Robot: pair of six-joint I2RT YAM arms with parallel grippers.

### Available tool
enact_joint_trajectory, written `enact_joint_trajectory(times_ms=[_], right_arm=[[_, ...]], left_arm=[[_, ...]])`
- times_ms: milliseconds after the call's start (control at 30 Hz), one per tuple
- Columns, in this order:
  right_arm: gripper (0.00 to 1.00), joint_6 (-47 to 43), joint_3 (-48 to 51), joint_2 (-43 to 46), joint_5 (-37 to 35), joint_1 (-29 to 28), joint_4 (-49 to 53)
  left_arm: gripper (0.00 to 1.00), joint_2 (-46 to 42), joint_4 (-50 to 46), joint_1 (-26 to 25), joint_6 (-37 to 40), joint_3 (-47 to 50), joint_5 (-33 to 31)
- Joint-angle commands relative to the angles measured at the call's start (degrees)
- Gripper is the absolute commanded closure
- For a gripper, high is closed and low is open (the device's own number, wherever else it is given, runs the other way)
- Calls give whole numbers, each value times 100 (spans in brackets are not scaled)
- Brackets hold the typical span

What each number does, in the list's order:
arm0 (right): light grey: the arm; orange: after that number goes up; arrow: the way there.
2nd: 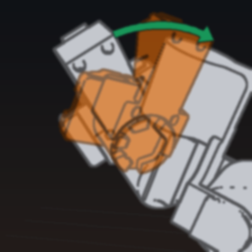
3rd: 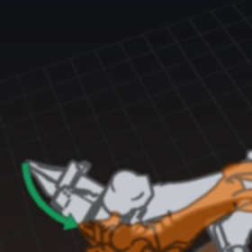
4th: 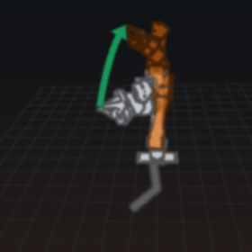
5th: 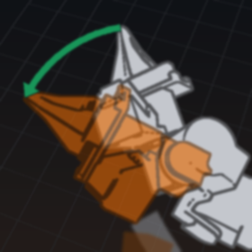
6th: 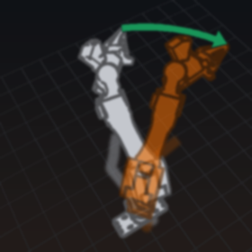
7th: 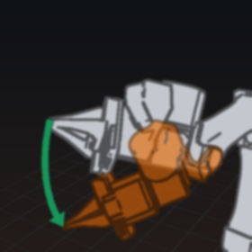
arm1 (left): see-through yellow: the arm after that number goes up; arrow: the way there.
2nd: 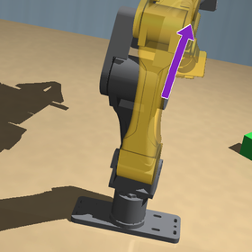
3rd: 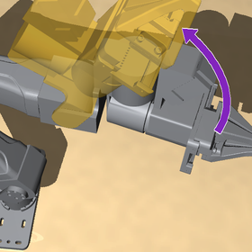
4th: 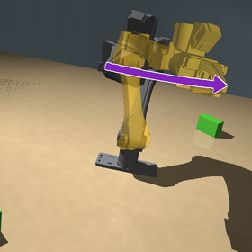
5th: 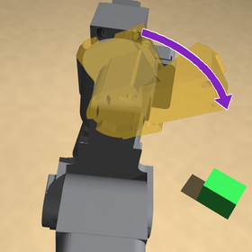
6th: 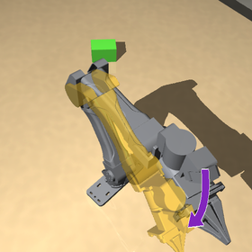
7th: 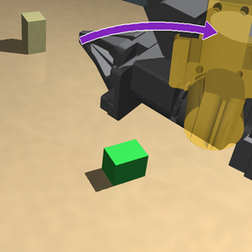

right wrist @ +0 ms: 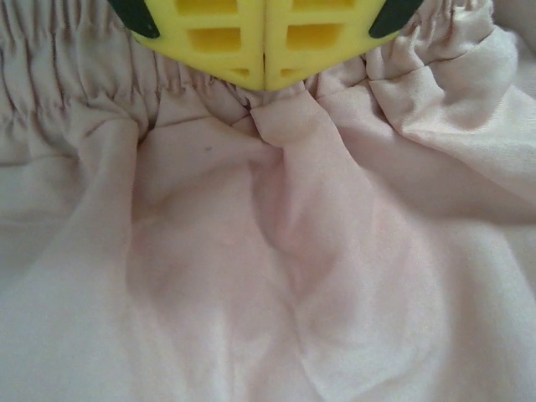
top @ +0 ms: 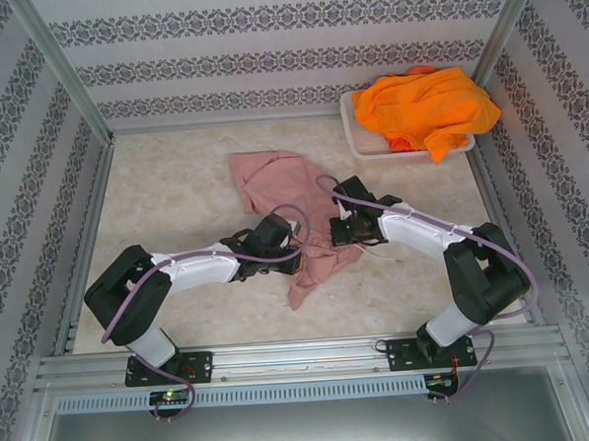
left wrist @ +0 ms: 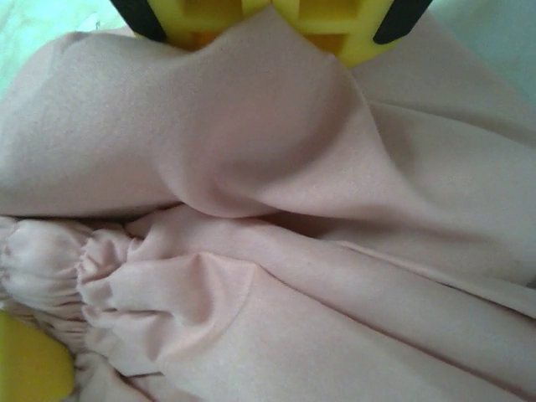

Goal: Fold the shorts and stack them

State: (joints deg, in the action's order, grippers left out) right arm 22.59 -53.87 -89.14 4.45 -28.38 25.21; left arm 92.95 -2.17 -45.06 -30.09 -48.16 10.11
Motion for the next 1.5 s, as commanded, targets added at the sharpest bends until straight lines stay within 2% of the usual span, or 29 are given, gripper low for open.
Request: enact_joint_trajectory(times_ms=[0, 133, 233, 333, 367, 533, 700, 800, 867, 900, 1033, 1167, 1267, 1467], right_arm=[[100, 209, 7, 555, 8, 229, -15], [98, 3, 57, 1237, 278, 526, -67], [67, -324, 25, 1514, 485, 348, -10], [44, -459, 4, 1521, 454, 49, 83], [39, -490, -5, 1480, 421, -26, 105], [24, -766, -137, 974, 38, -504, 279], [21, -1071, -337, 391, -647, -762, 507], [21, -1123, -459, 59, -905, -779, 529], [27, -1117, -518, -115, -1014, -781, 465], [34, -1084, -552, -198, -1118, -781, 422], [72, -990, -750, -300, -1366, -757, 388], [93, -1000, -984, 169, -1312, -629, 464], [99, -870, -1203, 917, -1163, -269, 605], [100, -705, -1687, 2208, -684, 625, 846]], left_arm=[[100, -530, -134, 124, 78, 126, -424], [100, -1151, -473, 532, 232, 244, -448], [100, -1389, -547, 664, 309, 358, -419], [100, -1361, -555, 690, 304, 456, -370], [100, -1324, -543, 700, 280, 481, -354], [100, -1277, -293, 742, 92, 723, -268], [100, -1320, -292, 794, 91, 822, -240], [100, -1369, -281, 821, 83, 877, -232], [100, -1395, -260, 837, 65, 896, -236], [100, -1402, -256, 840, 64, 907, -229], [100, -1462, -291, 899, 64, 890, -240], [100, -1946, -569, 1283, 195, 812, -255], [100, -2522, -1111, 1948, 420, 557, -217], [100, -3222, -2273, 3023, 901, -416, -388]])
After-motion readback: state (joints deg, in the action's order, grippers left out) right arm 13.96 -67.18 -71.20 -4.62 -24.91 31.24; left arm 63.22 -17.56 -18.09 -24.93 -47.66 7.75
